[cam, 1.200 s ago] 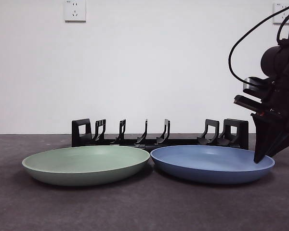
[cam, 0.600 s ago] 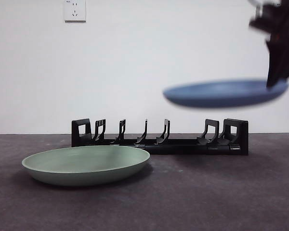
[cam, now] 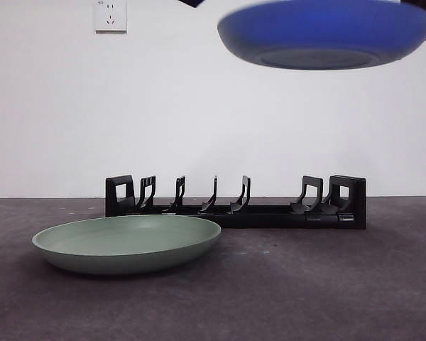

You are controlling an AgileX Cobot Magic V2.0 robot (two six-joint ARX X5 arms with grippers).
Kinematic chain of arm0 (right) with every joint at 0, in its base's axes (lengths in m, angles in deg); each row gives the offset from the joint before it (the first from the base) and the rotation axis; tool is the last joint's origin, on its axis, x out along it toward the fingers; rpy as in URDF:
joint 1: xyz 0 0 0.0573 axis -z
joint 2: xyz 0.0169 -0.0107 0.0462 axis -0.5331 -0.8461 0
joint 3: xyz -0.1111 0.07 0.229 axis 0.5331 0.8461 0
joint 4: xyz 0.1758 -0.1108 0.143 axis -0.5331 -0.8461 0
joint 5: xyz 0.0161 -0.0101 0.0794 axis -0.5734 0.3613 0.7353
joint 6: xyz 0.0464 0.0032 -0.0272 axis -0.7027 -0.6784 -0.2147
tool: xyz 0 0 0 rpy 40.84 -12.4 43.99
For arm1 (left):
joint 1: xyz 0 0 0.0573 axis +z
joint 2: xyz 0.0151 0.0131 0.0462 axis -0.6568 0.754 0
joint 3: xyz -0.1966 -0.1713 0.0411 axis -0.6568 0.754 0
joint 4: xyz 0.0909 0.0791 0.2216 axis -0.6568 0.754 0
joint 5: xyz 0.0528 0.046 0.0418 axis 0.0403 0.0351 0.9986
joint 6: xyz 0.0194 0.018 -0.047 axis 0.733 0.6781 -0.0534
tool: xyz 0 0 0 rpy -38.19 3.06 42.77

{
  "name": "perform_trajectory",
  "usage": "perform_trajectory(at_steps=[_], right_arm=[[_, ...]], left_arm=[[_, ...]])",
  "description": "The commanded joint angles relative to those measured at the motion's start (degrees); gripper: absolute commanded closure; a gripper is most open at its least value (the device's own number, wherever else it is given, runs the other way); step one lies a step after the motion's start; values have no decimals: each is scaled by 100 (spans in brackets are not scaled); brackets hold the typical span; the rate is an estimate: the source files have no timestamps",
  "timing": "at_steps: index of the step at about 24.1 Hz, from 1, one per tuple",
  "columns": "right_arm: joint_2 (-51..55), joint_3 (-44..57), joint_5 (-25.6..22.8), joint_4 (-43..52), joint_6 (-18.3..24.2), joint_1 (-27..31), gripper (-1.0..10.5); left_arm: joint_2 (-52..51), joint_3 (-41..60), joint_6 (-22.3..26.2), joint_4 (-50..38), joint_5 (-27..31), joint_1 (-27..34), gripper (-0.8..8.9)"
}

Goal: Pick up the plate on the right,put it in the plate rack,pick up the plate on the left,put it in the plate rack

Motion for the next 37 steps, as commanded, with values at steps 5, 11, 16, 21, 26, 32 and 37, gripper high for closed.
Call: perform_trajectory(at_steps=[5,11,16,21,26,32,37], right_arm=[[-4,-33,59,-111,46,-170,963],[-4,-33,66,-120,122,-175,962],[-4,-33,66,-114,173,-175,962],[-4,-33,66,-114,179,-175,962],[-4,-33,66,-114,179,-175,962],[-4,-33,68,-114,179,-175,958],[-4,-33,177,-114,179,-175,945]], left_arm=[[496,-22,850,-372,236,-227,253],[634,-22,844,-315,247,-354,735],[634,-22,822,-308,249,-457,822],[634,-22,822,-302,249,-476,822],[634,-22,820,-243,251,-479,822],[636,-22,776,-72,251,-479,822],[647,-22,699,-7,251,-479,822]])
